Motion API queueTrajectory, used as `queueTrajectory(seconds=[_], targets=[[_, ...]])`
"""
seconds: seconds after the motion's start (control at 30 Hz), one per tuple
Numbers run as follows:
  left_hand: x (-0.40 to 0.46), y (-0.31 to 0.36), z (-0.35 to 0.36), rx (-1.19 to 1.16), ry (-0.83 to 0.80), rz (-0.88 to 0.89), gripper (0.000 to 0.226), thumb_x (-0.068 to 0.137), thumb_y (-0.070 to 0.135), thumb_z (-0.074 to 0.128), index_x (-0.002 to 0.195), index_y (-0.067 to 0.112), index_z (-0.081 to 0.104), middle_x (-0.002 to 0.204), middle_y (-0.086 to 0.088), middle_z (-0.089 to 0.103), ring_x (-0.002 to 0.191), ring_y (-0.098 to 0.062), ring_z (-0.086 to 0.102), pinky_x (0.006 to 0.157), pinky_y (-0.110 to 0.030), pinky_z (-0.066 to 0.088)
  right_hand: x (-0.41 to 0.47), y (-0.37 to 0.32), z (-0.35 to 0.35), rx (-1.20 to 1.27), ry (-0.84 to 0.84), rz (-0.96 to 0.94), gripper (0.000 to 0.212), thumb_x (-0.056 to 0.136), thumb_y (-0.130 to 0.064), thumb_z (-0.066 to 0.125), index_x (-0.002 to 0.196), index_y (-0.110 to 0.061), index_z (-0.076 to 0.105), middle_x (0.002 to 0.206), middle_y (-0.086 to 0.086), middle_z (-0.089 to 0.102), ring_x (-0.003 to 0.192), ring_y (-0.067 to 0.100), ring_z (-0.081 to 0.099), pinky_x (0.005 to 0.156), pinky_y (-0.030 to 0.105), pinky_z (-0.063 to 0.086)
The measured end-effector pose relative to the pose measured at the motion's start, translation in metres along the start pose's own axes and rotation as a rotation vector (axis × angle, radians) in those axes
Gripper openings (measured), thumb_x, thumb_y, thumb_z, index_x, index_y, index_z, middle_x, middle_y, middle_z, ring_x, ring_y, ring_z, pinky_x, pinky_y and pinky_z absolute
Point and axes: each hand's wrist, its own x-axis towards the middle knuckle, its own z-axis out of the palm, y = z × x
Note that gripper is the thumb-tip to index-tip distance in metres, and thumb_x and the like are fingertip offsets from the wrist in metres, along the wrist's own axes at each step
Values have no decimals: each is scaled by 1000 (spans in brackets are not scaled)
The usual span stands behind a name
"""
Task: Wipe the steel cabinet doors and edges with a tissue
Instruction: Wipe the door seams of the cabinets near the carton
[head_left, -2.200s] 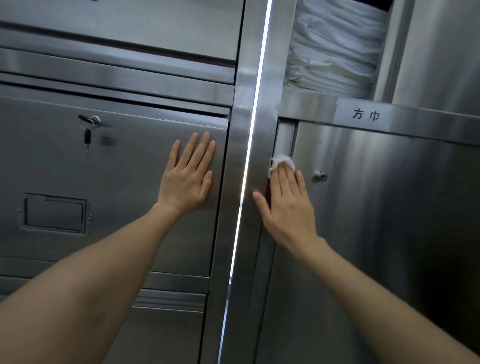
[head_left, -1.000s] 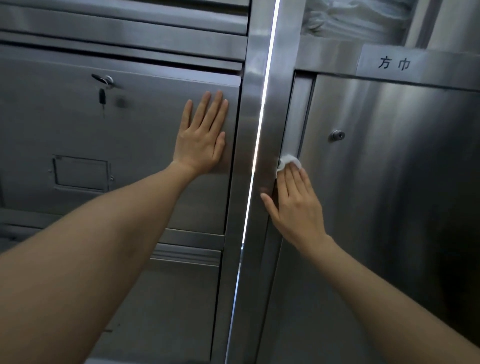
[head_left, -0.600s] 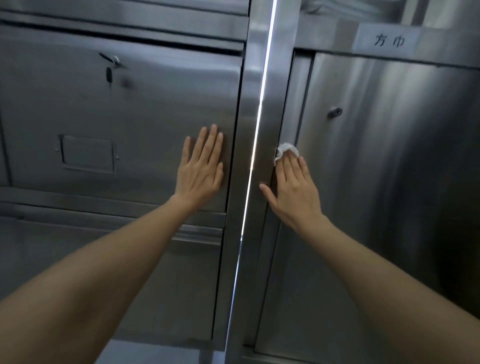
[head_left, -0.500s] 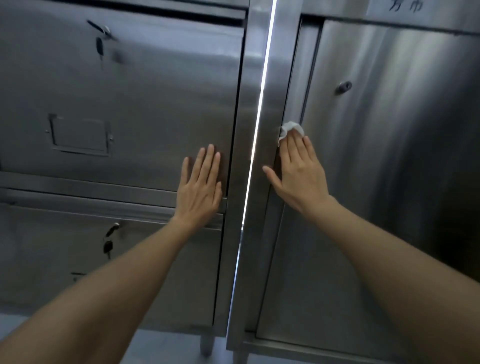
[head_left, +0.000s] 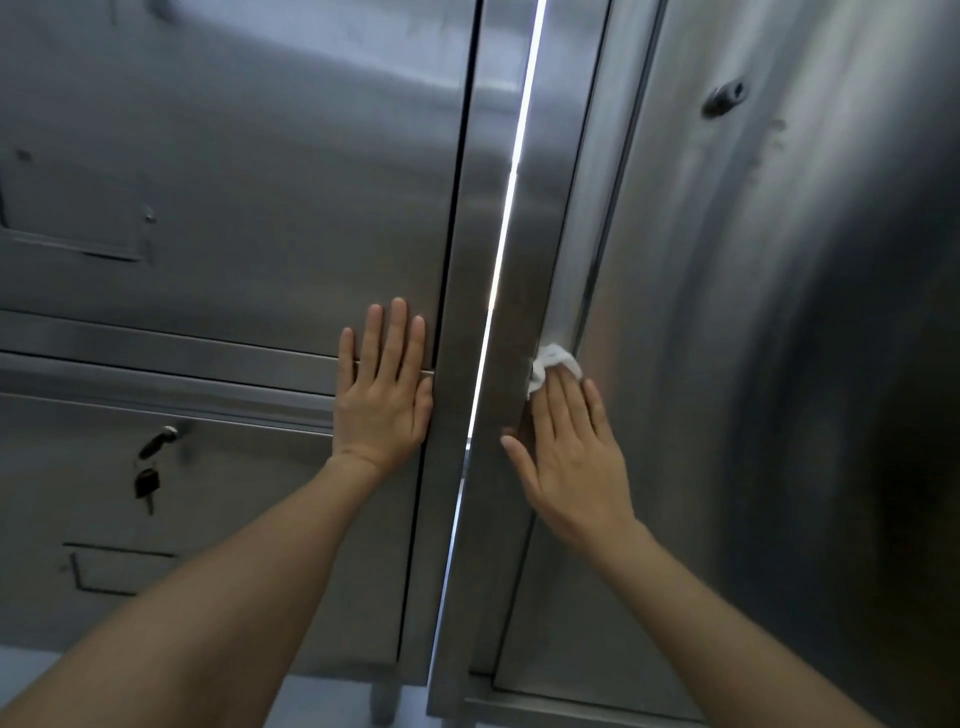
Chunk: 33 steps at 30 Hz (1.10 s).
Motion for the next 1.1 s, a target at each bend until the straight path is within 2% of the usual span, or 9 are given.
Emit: queueTrajectory(seconds=[0.1, 0.23, 0.33, 0.47, 0.67, 0.77, 0.9, 0.97, 1.1], targets=[[1, 0, 0, -7, 4, -7, 62, 103, 32, 27, 157, 6, 12, 162, -16, 14, 153, -30, -2, 122, -53, 6, 42, 22, -19, -46, 55, -45, 72, 105, -52, 21, 149, 3, 37, 157, 19, 33, 150, 28, 23, 125, 41, 10], [-2, -1, 1, 2, -3, -4, 64, 102, 32, 29, 157, 7, 10, 163, -15, 12, 153, -30, -3, 122, -53, 6, 108, 33, -41, 16, 203, 78, 71, 106, -49, 21, 150, 5, 31, 157, 22, 31, 150, 29, 23, 125, 37, 2], [-2, 1, 0, -14, 16, -3, 64, 102, 31, 30, 158, 7, 11, 162, -16, 17, 152, -29, -2, 122, -53, 7, 78, 10, -27, 93, 186, 154, 69, 106, -46, 27, 150, 7, 28, 157, 24, 28, 150, 31, 22, 125, 38, 5], [-2, 0, 1, -12, 19, -6, 61, 104, 33, 25, 157, 7, 10, 162, -14, 12, 152, -29, -4, 122, -53, 6, -4, -32, -7, 162, 31, 179, 73, 105, -49, 24, 149, 8, 31, 156, 24, 30, 148, 32, 26, 125, 36, 8], [-1, 0, 1, -7, 11, -8, 61, 105, 34, 23, 158, 7, 8, 162, -16, 15, 152, -29, -4, 123, -53, 4, 100, -1, -44, 185, 150, 261, 75, 104, -51, 13, 154, 5, 13, 163, 21, 13, 153, 25, 7, 123, 31, -9], [-2, -1, 0, -2, 8, -5, 61, 104, 33, 24, 158, 7, 8, 161, -19, 18, 152, -29, -4, 123, -53, 4, 80, -1, -27, 194, 179, 228, 70, 106, -47, 20, 152, 6, 24, 160, 21, 22, 151, 28, 17, 125, 35, 0], [0, 0, -2, -9, -2, -13, 61, 104, 33, 25, 157, 6, 13, 161, -19, 19, 152, -28, -5, 123, -51, 1, -47, -37, 9, 174, -57, 124, 67, 104, -48, 33, 140, 6, 49, 150, 23, 43, 144, 31, 35, 125, 38, 13], [0, 1, -2, 4, -6, -10, 61, 104, 33, 24, 157, 7, 13, 161, -19, 19, 152, -27, -6, 123, -50, 0, -54, -39, 9, 137, -94, 114, 68, 104, -50, 30, 137, 5, 52, 148, 22, 47, 142, 30, 38, 124, 39, 13], [0, 1, -3, 20, -10, -13, 60, 105, 34, 21, 157, 6, 14, 161, -19, 20, 151, -27, -6, 123, -49, -1, 37, -19, -18, 175, 103, 235, 74, 105, -52, 17, 151, 5, 28, 158, 21, 28, 150, 27, 21, 125, 36, 0]])
